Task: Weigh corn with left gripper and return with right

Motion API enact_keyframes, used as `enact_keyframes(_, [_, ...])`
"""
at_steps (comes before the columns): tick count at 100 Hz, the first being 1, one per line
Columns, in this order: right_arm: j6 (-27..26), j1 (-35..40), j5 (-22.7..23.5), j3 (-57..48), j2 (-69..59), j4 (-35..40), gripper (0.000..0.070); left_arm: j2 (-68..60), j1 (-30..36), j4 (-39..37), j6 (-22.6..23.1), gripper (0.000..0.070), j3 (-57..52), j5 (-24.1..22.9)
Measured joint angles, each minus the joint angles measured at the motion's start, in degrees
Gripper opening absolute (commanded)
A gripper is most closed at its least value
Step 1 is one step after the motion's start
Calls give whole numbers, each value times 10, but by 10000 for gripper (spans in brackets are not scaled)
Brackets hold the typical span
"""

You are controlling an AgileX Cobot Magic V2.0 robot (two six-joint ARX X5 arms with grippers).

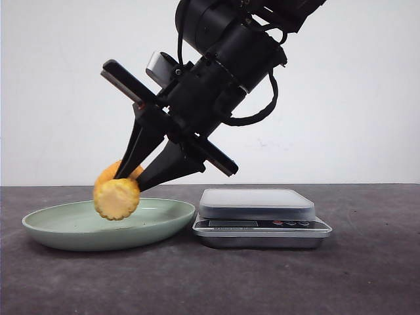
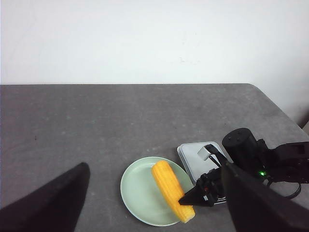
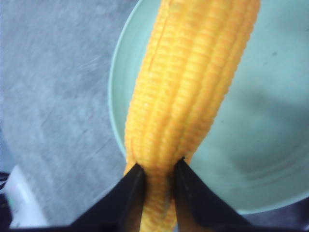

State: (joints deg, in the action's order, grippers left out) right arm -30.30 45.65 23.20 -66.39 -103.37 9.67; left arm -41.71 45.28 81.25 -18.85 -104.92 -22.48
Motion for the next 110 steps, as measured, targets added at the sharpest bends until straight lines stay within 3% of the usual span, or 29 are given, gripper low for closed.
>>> enact_keyframes(7, [0, -4, -6, 0, 0, 0, 324, 0, 0, 0, 0, 510, 0, 0])
enact_keyframes(14, [0, -8, -7, 0, 0, 0, 381, 0, 0, 0, 0, 510, 0, 0])
enact_keyframes(49, [6, -16, -8, -22, 4, -13, 386, 0, 0, 0, 0, 510, 0, 2])
enact_keyframes(52, [11, -17, -9, -30, 8, -12, 370, 0, 0, 0, 0, 510, 0, 3])
enact_keyframes(56, [19, -19, -13, -43, 16, -7, 300, 0, 0, 0, 0, 510, 0, 5])
enact_keyframes(66, [46, -19, -48, -82, 60, 22, 0, 0, 0, 0, 0, 510, 0, 13])
enact_keyframes(84, [141, -13, -161, -118, 187, 68, 0, 0, 0, 0, 0, 510, 0, 14])
enact_keyframes(102, [218, 15, -304, -118, 315, 188, 0, 0, 0, 0, 0, 510, 0, 14])
enact_keyframes(110, [242, 28, -338, -118, 371, 243, 0, 0, 0, 0, 0, 510, 0, 14])
